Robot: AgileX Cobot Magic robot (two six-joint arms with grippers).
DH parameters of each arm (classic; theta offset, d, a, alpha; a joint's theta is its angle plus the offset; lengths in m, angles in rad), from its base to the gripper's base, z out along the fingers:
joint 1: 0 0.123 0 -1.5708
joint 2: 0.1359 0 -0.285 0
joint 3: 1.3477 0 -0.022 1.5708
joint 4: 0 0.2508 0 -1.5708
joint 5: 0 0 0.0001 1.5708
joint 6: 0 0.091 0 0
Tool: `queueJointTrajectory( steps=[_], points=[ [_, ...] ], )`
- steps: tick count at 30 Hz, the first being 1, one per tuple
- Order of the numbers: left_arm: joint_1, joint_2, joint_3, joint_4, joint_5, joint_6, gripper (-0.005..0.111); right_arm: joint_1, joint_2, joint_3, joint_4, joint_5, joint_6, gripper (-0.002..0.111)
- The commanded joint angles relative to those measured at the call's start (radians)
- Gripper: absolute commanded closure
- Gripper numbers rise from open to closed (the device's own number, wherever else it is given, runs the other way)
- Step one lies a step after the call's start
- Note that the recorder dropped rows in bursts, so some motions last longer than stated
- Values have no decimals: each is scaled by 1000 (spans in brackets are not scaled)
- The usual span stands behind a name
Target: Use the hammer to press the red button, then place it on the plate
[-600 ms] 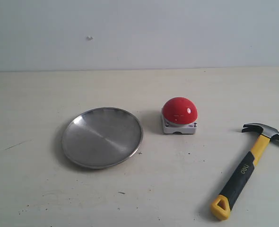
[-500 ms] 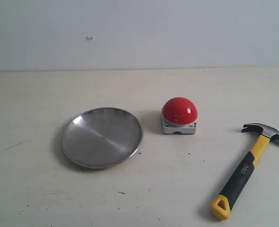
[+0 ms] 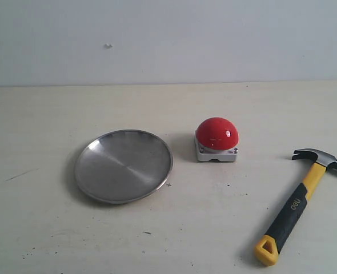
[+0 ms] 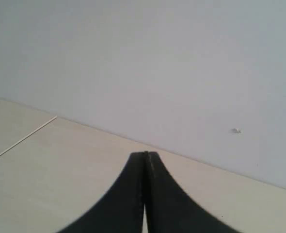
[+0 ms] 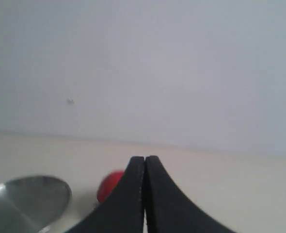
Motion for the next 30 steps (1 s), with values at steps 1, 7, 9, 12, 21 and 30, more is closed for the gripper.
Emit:
queueJointTrajectory(
  steps=[1, 7, 9, 12, 21, 30],
  points=[
    [-6, -3, 1, -6, -9, 3, 107, -6, -5, 5, -16, -318, 24, 108],
    [-6, -3, 1, -6, -9, 3, 107, -6, -5, 5, -7, -554, 35, 108],
    [-6, -3, 1, -6, -9, 3, 107, -6, -5, 5, 20, -567, 39, 108],
    [-6, -3, 1, -6, -9, 3, 107, -6, -5, 5, 61, -575, 139, 108],
    [-6, -3, 1, -6, -9, 3, 107, -6, -5, 5, 116, -609, 1030, 108],
    [-6, -3, 1, -6, -9, 3, 107, -6, -5, 5, 349, -349, 1081, 108]
  ],
)
